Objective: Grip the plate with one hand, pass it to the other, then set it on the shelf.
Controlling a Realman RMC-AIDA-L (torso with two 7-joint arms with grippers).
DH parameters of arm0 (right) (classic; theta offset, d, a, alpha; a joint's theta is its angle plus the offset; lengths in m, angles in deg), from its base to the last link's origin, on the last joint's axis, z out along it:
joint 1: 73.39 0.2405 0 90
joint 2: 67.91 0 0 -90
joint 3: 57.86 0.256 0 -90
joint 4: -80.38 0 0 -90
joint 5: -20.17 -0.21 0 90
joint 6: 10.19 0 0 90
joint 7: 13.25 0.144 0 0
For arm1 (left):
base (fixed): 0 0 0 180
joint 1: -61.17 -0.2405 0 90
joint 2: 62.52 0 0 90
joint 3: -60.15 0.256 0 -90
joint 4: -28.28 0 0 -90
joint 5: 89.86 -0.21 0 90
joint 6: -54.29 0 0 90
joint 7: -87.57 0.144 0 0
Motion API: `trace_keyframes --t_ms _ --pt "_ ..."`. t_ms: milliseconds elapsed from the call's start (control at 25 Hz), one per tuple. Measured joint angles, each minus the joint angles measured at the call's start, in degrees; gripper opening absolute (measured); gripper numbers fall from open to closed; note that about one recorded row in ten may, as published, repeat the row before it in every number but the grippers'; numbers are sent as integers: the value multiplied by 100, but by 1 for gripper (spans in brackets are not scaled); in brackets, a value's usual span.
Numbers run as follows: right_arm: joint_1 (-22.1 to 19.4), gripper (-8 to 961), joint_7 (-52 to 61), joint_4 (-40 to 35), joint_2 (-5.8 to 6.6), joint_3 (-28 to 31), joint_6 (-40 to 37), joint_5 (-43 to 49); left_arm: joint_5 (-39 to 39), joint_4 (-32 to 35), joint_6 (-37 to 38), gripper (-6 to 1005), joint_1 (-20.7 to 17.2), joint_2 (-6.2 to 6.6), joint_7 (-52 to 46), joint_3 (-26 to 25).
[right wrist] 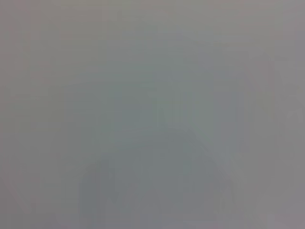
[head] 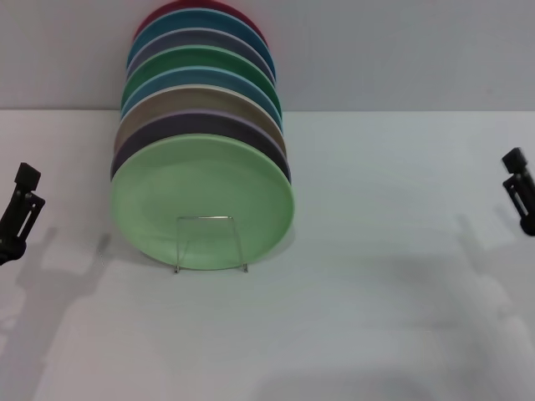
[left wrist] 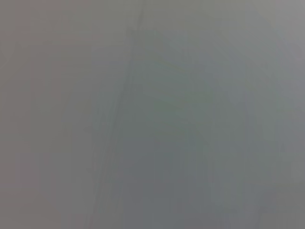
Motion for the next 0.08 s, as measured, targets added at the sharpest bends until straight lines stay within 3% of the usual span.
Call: trace_keyframes --t_ms 80 --pt "36 474 -73 -47 -3 85 6 0 72 -64 -148 860 18 0 29 -2"
